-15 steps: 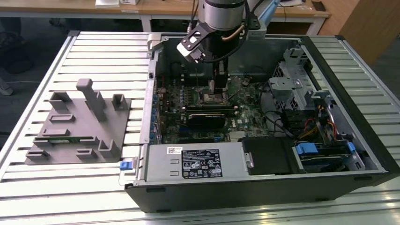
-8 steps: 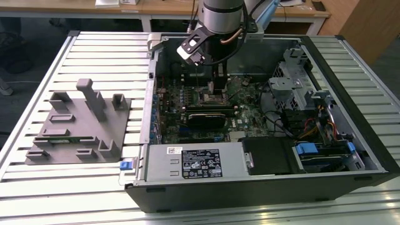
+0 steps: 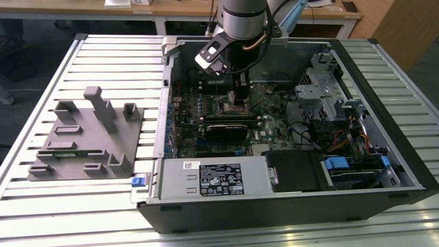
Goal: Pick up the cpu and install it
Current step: 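Place the cpu into insertion slot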
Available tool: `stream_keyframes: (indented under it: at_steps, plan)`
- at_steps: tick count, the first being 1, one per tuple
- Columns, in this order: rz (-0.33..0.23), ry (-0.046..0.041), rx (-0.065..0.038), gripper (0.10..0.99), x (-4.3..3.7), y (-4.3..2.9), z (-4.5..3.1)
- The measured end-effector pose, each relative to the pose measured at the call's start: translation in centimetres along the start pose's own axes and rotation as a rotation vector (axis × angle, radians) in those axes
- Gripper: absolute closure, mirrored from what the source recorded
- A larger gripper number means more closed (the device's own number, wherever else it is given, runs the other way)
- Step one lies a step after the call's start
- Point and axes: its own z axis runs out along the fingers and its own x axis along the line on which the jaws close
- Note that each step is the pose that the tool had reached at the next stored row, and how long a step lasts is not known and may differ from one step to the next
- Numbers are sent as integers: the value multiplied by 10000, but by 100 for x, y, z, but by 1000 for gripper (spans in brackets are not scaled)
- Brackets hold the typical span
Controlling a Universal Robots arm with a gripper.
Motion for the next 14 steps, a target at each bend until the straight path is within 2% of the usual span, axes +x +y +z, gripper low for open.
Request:
stream_keyframes:
  at_steps: [14]
  plan:
    - [0,-2,1,553,0,-3,35]
